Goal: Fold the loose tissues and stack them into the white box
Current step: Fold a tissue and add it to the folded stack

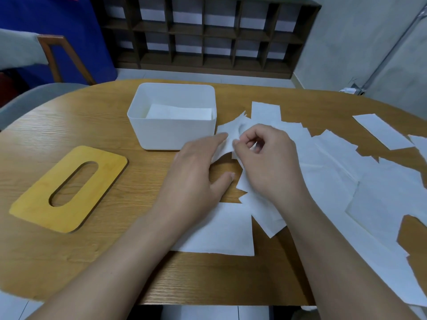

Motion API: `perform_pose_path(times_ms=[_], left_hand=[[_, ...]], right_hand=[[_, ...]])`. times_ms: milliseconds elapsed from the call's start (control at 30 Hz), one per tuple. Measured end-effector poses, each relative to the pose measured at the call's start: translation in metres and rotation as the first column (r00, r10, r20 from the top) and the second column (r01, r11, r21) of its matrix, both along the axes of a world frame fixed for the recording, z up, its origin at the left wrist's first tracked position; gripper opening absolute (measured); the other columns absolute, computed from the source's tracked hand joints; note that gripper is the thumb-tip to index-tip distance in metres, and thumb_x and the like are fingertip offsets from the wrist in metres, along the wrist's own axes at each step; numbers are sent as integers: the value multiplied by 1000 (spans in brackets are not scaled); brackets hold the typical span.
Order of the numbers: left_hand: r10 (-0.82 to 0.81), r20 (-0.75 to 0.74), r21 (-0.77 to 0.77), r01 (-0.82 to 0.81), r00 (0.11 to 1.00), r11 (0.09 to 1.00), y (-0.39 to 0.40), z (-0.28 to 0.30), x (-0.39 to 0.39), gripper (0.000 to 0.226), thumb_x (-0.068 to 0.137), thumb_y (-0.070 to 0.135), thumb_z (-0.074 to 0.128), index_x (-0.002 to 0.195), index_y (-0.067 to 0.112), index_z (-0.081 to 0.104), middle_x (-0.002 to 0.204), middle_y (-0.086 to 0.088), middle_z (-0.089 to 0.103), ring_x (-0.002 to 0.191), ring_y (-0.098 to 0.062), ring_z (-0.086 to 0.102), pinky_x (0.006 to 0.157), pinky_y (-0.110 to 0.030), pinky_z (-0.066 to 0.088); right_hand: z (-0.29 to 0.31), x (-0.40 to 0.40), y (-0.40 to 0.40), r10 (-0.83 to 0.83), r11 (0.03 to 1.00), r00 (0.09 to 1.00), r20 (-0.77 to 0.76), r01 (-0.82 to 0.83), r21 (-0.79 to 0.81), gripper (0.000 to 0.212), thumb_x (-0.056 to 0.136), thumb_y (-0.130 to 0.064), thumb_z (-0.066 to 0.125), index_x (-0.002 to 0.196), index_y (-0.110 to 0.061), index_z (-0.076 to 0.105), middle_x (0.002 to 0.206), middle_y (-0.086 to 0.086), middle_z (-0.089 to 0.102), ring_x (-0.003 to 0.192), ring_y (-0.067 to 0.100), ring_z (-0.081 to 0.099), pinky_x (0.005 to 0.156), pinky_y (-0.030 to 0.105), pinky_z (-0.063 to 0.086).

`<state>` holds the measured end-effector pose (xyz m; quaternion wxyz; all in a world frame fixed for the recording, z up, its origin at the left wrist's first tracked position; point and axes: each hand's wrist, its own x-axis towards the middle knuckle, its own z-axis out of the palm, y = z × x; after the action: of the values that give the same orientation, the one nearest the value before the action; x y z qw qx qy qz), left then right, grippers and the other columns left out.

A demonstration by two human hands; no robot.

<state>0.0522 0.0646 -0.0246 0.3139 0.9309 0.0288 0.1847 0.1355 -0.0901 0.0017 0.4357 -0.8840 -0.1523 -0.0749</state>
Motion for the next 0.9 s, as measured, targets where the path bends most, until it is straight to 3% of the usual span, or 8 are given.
perform_pose_path(times_ms=[133,233,367,467,600,700,767,900], left_hand=[[-21,66,92,15,998,996,-1,-5,-4,62,91,30,84,149,28,61,139,9,67,130,-17,58,111,-40,47],[-31,137,88,19,990,996,-3,-3,-11,20,101,23,72,120,29,74,102,11,76,94,-16,66,81,-42,54],[40,120,-214,-14,992,977,-1,8,-30,17,108,24,68,115,33,80,92,14,78,87,-9,70,71,-27,51],[-31,43,-585,50,999,809,0,21,-45,18,111,24,65,112,23,83,100,5,83,95,-21,78,80,-36,60],[-50,-24,-825,8,998,565,2,33,-61,27,112,27,59,114,15,83,108,-6,85,102,-28,82,87,-43,65],[-68,-99,-806,-40,993,590,12,30,-65,22,109,29,65,112,16,84,103,-6,85,96,-30,83,82,-45,65],[-43,-96,-795,-51,994,604,22,25,-63,12,102,22,75,111,20,84,92,-2,83,82,-18,79,72,-32,62],[-17,-106,-643,-55,994,764,41,15,-61,1,97,20,83,97,21,83,67,5,67,65,-11,56,62,-23,47]], right_hand=[[6,-34,-9,195,921,942,-272,-80,381,13,103,-25,76,95,-15,78,81,2,78,76,21,74,73,29,61],[9,-45,-17,288,853,909,-303,-99,513,15,104,-22,75,101,-8,78,90,8,82,91,24,80,87,36,64],[17,-46,-35,241,915,969,-52,-210,343,27,96,-31,83,120,-25,73,118,-9,76,115,12,71,97,31,57],[21,-46,-47,290,951,957,-33,-284,122,57,90,-39,87,141,-43,62,142,-24,64,140,1,56,111,26,47],[17,-50,-48,368,885,897,-246,-257,388,31,97,-21,82,127,-26,75,115,-9,83,109,13,80,96,43,65],[12,-54,-49,371,871,866,-336,-199,449,17,100,-13,79,117,-16,77,104,5,85,96,26,83,93,55,66],[10,-56,-52,408,884,826,-388,-253,392,14,99,-18,80,113,-21,77,99,6,85,92,28,83,92,57,65],[5,-55,-55,349,936,846,-404,-291,200,8,100,-35,79,108,-32,77,65,8,59,61,33,62,62,48,55]])
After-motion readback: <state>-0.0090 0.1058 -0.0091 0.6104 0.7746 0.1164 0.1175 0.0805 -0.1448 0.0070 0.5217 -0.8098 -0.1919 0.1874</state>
